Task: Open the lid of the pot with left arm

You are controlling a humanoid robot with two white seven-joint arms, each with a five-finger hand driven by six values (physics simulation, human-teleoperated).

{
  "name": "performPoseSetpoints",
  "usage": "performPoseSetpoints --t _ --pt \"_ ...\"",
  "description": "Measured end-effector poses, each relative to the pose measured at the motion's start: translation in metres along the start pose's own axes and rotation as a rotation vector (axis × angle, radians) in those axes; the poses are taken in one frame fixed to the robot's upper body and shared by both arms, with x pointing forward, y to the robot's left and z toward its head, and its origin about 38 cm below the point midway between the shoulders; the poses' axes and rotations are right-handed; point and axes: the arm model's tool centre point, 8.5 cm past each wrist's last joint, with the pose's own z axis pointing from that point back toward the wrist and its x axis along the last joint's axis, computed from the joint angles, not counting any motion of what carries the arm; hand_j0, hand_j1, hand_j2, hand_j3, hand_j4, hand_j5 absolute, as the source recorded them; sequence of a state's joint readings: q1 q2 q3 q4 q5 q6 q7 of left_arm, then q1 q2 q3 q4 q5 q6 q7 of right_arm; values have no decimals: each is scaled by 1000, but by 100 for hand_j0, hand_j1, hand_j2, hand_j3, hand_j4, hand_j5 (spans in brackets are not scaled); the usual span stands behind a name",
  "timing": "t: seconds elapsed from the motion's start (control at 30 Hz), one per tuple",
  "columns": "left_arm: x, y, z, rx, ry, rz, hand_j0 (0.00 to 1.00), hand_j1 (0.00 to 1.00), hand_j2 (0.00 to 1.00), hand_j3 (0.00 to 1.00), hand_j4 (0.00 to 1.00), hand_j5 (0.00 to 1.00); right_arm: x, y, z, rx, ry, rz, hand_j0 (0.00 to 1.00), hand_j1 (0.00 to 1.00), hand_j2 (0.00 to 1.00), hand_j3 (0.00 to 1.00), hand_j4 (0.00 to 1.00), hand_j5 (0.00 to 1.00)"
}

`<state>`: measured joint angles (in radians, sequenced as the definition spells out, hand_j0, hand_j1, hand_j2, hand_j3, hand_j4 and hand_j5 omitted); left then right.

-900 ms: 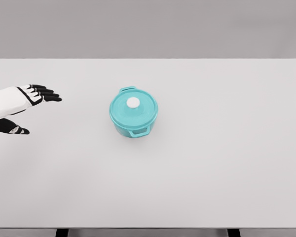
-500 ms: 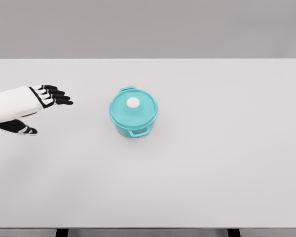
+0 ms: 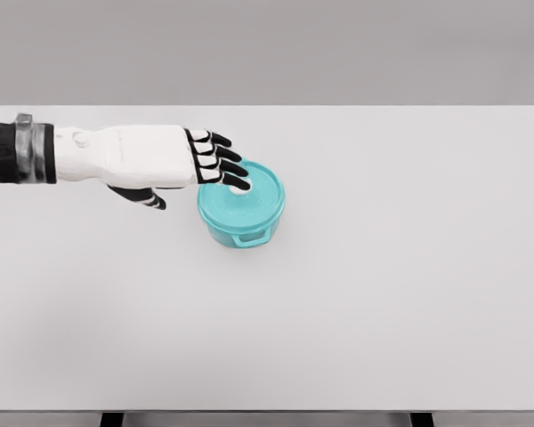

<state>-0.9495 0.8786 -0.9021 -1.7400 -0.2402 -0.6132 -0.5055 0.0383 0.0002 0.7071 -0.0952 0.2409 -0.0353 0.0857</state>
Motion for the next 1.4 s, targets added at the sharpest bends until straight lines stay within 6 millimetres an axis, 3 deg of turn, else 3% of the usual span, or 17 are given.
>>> performPoseSetpoints --t 0.03,0.17,0.23,0.37,0.4,0.63,1.0,1.07,1.4 --pt "0 10 -5 5 -11 -25 100 100 100 100 100 100 0 0 0 0 0 0 100 100 100 100 100 100" --pt "4 14 -19 16 -54 -19 100 100 100 100 100 100 0 0 0 0 0 0 100 100 100 100 100 100" --pt "4 29 -26 12 -60 -44 100 100 100 100 100 100 0 0 0 0 0 0 100 100 100 100 100 100" --pt "-1 18 -51 -42 -15 53 100 100 100 100 100 100 1 -1 0 -1 -1 0 100 100 100 100 100 100" --pt "-6 28 -50 -43 7 40 100 100 100 100 100 100 0 0 0 0 0 0 100 100 100 100 100 100" --pt "-25 4 -49 -120 80 107 100 100 100 100 100 100 0 0 0 0 0 0 100 100 100 100 100 100" --pt "-35 6 -73 -162 126 113 88 88 88 88 88 88 1 -1 0 -1 -1 0 100 100 100 100 100 100" --pt "-35 4 -78 -173 124 117 83 83 83 83 83 83 0 0 0 0 0 0 100 100 100 100 100 100" --pt "-28 -12 -92 -216 99 126 83 83 83 83 83 83 0 0 0 0 0 0 100 100 100 100 100 100"
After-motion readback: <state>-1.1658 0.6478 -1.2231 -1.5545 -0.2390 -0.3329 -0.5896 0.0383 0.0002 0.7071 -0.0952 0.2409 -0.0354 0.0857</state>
